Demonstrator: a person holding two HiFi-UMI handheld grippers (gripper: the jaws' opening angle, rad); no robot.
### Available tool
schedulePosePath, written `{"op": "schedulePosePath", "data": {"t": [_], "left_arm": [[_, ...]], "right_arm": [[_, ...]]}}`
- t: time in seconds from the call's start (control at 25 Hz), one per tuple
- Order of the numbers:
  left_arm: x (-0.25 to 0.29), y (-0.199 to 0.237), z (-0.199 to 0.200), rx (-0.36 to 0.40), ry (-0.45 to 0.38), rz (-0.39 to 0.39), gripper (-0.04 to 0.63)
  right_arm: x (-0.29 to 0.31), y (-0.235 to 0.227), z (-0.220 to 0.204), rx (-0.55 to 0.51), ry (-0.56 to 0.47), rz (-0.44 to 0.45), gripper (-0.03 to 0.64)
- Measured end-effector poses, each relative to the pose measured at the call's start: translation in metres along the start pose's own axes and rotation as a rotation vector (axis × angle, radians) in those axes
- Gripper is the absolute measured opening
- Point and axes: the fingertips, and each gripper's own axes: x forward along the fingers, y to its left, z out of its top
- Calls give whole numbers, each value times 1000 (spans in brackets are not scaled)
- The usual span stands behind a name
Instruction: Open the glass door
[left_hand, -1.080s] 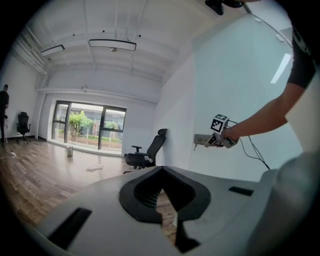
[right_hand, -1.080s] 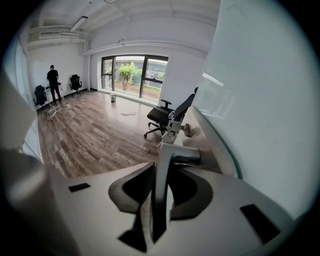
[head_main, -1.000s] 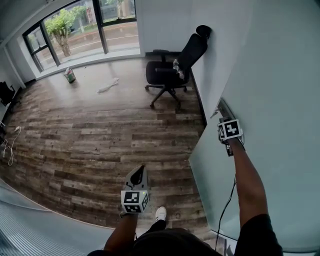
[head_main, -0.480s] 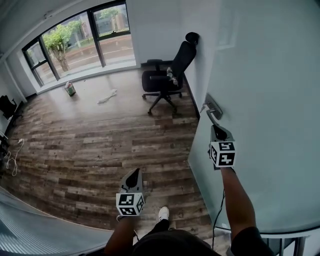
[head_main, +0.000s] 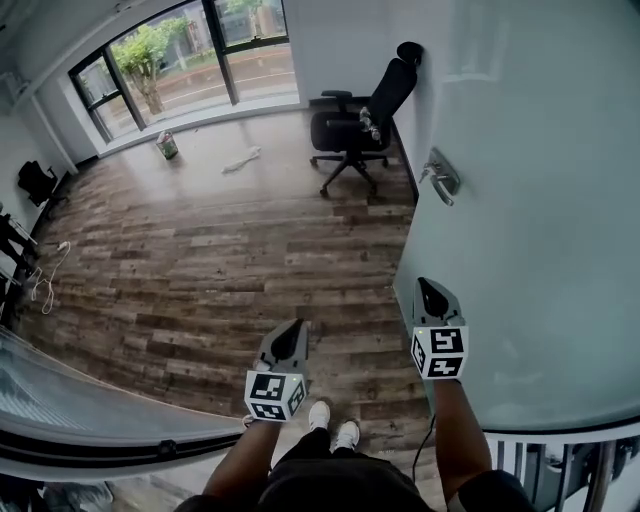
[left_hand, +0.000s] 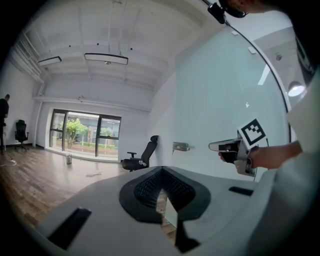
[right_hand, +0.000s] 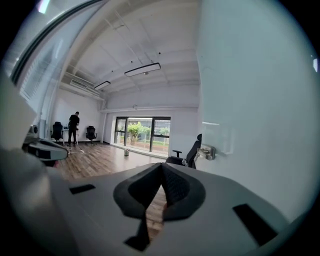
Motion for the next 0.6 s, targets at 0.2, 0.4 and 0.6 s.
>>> {"op": "schedulePosePath", "data": {"t": [0.2,0.4,0.6], "left_arm": [[-46,-15,-22,-12,22,-7,3],[-112,-32,-58,-33,49,-22,3],[-203,-41,-77,-31,54,-27,3]], "right_arm": [[-58,38,-43,48,92,-6,15],[-128,88,-80,99,131,2,15],[-212,149,-99,114,173,-13,15]]}}
